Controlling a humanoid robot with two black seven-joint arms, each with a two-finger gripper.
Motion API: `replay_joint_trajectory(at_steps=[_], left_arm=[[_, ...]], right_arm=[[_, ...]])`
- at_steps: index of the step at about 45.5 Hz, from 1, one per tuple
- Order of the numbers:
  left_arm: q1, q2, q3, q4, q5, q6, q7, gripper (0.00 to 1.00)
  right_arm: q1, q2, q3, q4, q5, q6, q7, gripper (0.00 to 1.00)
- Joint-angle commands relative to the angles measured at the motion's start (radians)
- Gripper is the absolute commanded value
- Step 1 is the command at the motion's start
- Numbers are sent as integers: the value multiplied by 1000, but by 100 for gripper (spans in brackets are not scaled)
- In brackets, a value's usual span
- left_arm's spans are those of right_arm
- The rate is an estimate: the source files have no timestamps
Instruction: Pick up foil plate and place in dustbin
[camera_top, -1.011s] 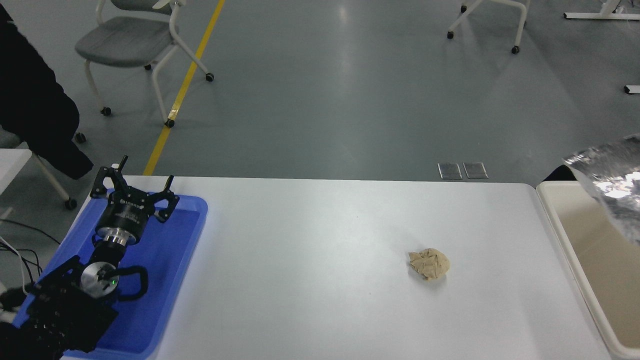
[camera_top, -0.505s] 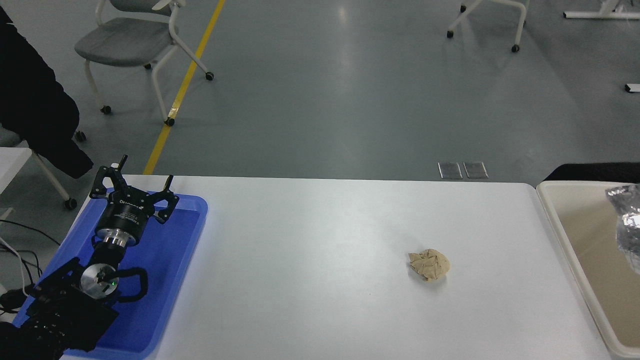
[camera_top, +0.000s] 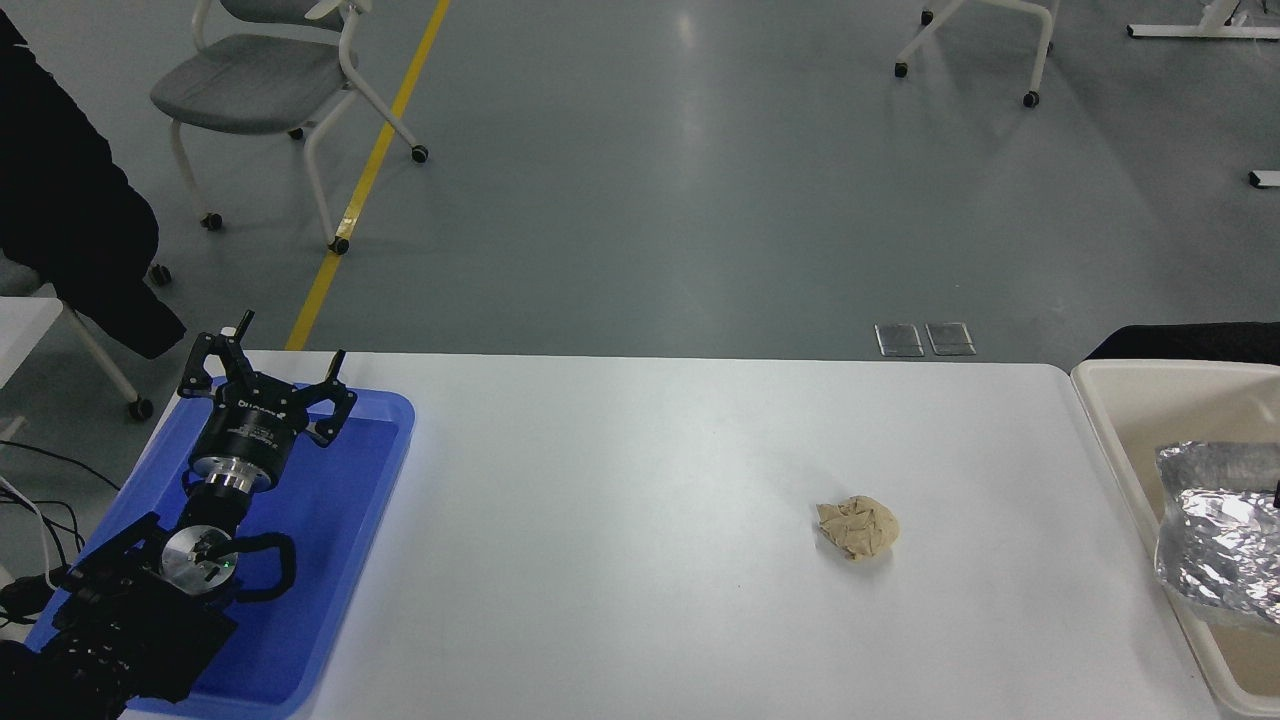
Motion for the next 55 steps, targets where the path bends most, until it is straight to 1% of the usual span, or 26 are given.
replay_joint_trajectory(at_steps=[1,14,20,24,29,33,35,40,46,49,55], left_arm=[[0,0,0,0,0,0,1,100],[-1,0,0,0,0,0,1,100],[-1,0,0,0,0,0,3,100],[-1,-2,0,0,0,0,3,100],[-3,-2,0,0,0,0,3,100],[-3,-2,0,-3,0,0,3,100],[-3,-2,0,-3,0,0,3,100],[-3,-2,0,-3,0,0,3,100],[-3,-2,0,0,0,0,3,100],[-3,-2,0,0,0,0,3,100],[-1,-2,0,0,0,0,3,100]], right_arm=[[-33,19,23,-17,1,-52,-1,100],[-1,15,26,-15,0,-49,-1,100],[72,19,26,12,-2,-38,1,100],[141,4,13,135,-12,-32,-4,100],[265,-97,-54,322,-19,-27,-16,100],[405,-143,-163,483,-20,-9,-47,100],[486,-149,-229,548,-20,11,-56,100],[689,-152,-402,692,-11,98,-57,100],[896,-93,-543,812,27,219,-54,100],[976,-54,-579,851,76,291,-54,100],[1094,33,-622,865,237,462,-57,100]])
